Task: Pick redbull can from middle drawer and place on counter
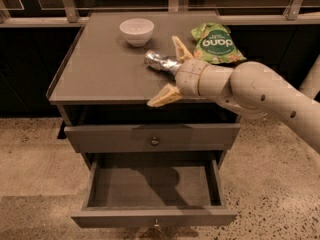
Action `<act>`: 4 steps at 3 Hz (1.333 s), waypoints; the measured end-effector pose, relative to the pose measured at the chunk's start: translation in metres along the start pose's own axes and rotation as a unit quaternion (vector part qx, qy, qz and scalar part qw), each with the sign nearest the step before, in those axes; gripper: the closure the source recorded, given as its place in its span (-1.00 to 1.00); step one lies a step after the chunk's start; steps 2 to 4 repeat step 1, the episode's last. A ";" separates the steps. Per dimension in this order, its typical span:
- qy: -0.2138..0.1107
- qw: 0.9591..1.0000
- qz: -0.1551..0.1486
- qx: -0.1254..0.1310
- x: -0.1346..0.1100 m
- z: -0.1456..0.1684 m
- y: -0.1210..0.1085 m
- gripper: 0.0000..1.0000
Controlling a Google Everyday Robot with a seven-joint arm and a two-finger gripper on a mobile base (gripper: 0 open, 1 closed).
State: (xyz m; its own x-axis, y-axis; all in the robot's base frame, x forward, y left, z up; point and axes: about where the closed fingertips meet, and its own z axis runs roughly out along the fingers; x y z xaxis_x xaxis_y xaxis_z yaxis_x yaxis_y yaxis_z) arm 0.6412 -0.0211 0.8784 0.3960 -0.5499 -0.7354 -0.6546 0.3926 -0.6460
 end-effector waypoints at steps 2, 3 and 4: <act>0.000 1.000 0.000 0.000 0.000 0.000 0.000 -1.00; 0.000 1.000 0.000 0.000 0.000 0.000 0.000 -1.00; 0.000 1.000 0.000 0.000 0.000 0.000 0.000 -1.00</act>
Offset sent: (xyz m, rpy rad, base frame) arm 0.0000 0.0000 0.0000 0.0000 0.0000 0.0000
